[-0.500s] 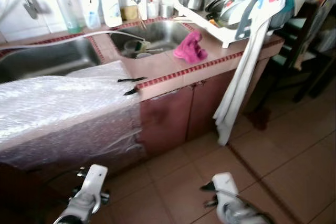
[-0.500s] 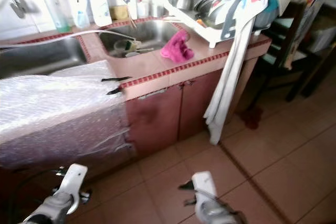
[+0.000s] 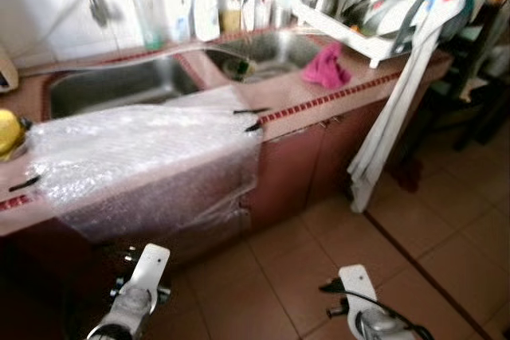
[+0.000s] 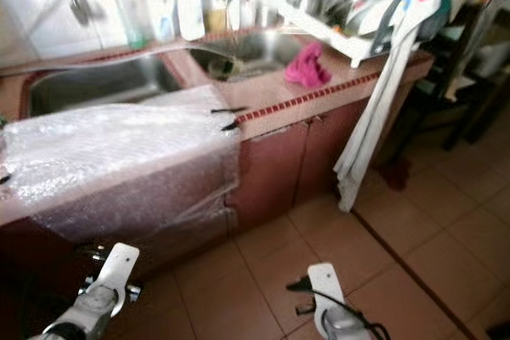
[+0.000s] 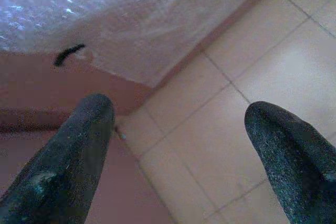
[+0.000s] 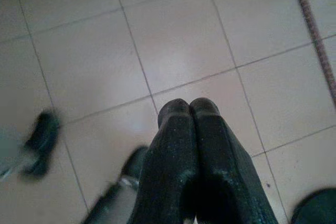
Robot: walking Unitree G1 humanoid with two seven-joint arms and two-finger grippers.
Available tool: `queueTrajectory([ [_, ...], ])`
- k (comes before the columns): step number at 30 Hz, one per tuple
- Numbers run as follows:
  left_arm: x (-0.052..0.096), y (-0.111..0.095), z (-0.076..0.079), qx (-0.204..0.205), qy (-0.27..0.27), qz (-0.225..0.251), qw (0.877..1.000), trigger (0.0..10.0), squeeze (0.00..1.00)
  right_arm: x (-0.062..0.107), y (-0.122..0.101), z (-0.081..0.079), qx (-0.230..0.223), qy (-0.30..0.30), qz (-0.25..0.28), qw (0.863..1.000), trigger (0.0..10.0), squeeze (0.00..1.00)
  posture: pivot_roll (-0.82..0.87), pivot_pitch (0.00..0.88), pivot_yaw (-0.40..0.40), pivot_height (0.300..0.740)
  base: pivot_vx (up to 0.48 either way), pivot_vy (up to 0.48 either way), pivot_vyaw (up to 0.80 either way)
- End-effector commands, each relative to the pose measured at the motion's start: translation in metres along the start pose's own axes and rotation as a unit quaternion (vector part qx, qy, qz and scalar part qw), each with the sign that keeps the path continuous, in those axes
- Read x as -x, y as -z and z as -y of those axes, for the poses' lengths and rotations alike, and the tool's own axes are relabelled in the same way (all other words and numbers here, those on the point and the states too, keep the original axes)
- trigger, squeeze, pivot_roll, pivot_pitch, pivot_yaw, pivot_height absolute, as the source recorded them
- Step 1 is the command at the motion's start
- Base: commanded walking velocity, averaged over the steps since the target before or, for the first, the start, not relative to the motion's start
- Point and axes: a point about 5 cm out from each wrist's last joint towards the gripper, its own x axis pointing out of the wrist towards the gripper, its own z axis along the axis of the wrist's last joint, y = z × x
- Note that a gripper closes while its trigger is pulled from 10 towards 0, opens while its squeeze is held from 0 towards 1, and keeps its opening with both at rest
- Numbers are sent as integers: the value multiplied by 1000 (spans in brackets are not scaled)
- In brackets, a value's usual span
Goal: Kitchen organization
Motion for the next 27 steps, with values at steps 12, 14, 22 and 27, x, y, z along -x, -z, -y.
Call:
queueTrajectory([
  [12,-2,-17,3,-8,15,30,999,10000,0,-2,-13,-40,-15,-17,9,1000,10000,0,108,0,-3,740,0,0,506],
  [14,-1,-16,3,-11,17,28,999,10000,0,-3,-16,-44,-10,-18,6,1000,10000,0,108,0,-2,740,0,0,0],
  [22,-1,-15,3,-23,13,27,999,10000,0,-5,-37,-24,6,-13,14,1000,10000,0,113,0,-10,740,0,0,500],
  [27,-2,-15,1,-23,6,28,999,10000,0,-5,-53,-19,10,-9,23,1000,10000,0,113,0,-16,740,0,0,800],
])
